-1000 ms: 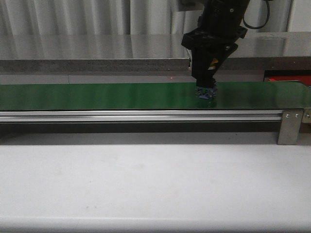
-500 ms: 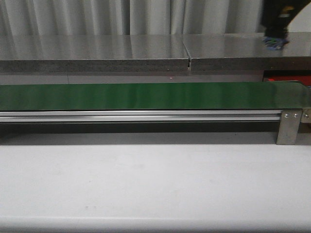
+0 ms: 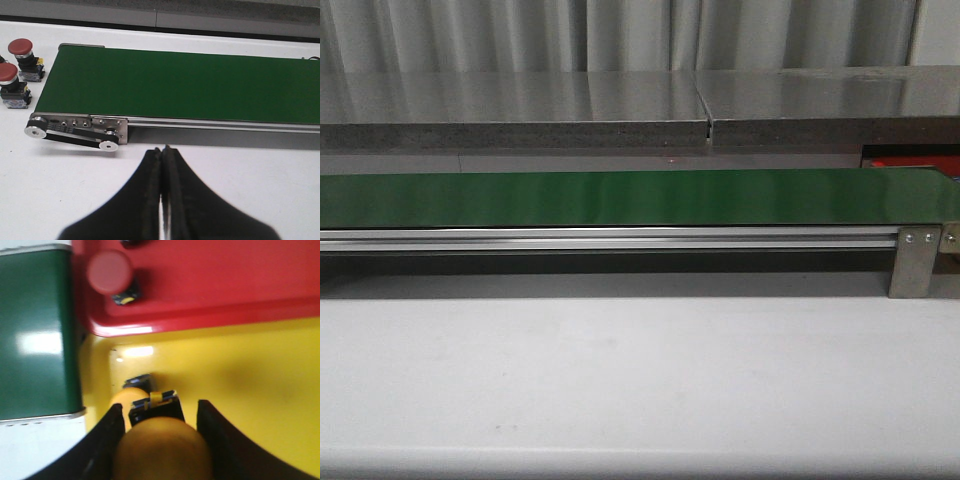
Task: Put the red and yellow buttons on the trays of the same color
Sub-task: 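Carry the yellow button into the yellow tray and open the right gripper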
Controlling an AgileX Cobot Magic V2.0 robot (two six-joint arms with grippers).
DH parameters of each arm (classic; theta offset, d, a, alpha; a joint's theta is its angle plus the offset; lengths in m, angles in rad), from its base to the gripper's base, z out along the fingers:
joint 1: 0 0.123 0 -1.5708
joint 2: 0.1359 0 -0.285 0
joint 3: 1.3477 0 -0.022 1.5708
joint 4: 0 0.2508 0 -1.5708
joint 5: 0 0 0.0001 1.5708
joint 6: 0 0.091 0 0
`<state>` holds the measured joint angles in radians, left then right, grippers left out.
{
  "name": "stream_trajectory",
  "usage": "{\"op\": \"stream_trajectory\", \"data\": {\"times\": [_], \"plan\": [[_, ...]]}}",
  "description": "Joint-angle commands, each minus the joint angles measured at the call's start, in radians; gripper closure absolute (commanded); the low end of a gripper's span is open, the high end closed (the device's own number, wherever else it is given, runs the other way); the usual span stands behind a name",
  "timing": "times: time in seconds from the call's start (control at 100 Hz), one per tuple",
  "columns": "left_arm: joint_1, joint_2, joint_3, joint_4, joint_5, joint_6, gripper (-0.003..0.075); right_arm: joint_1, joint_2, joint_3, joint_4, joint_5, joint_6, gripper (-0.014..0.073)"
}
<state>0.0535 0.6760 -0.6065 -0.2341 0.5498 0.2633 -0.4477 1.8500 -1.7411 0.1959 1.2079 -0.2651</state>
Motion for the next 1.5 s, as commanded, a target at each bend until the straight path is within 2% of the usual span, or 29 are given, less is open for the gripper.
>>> {"op": "stream_trajectory", "data": {"times": [0.0,0.08,0.2,0.33,0.54,1.11,1.2,1.31,1.38,1.49], "plan": [[-0.005,-0.002,-0.027,-0.02,-0.068,0.002,0.0739,-0.068,-0.058,0.042,0.03,-0.08,0.002,0.0489],[-0.005,-0.002,-0.027,-0.02,-0.068,0.002,0.0739,-0.109,-0.058,0.095,0.041,-0.142,-0.007,0.0489],[-0.005,-0.002,-0.027,-0.02,-0.068,0.002,0.0739,-0.152,-0.058,0.172,0.146,-0.255,-0.054,0.0489],[-0.005,-0.002,-0.027,-0.02,-0.068,0.002,0.0739,-0.145,-0.058,0.243,0.23,-0.356,-0.117,0.0489],[-0.005,-0.002,-0.027,-0.02,-0.068,0.002,0.0739,-0.127,-0.052,0.326,0.235,-0.46,-0.129,0.0489],[-0.005,-0.002,-0.027,-0.02,-0.068,0.002,0.0739,-0.107,0.047,0.328,0.24,-0.454,-0.129,0.048],[-0.005,-0.002,-0.027,-0.02,-0.068,0.002,0.0739,-0.107,0.049,0.328,0.24,-0.446,-0.129,0.0392],[-0.005,-0.002,-0.027,-0.02,-0.068,0.002,0.0739,-0.107,0.049,0.322,0.24,-0.438,-0.129,0.0165],[-0.005,-0.002,-0.027,-0.02,-0.068,0.002,0.0739,-0.107,0.043,0.315,0.239,-0.434,-0.129,0.0067],[-0.005,-0.002,-0.027,-0.02,-0.068,0.002,0.0739,-0.11,0.018,0.31,0.239,-0.438,-0.129,0.0041]]}}
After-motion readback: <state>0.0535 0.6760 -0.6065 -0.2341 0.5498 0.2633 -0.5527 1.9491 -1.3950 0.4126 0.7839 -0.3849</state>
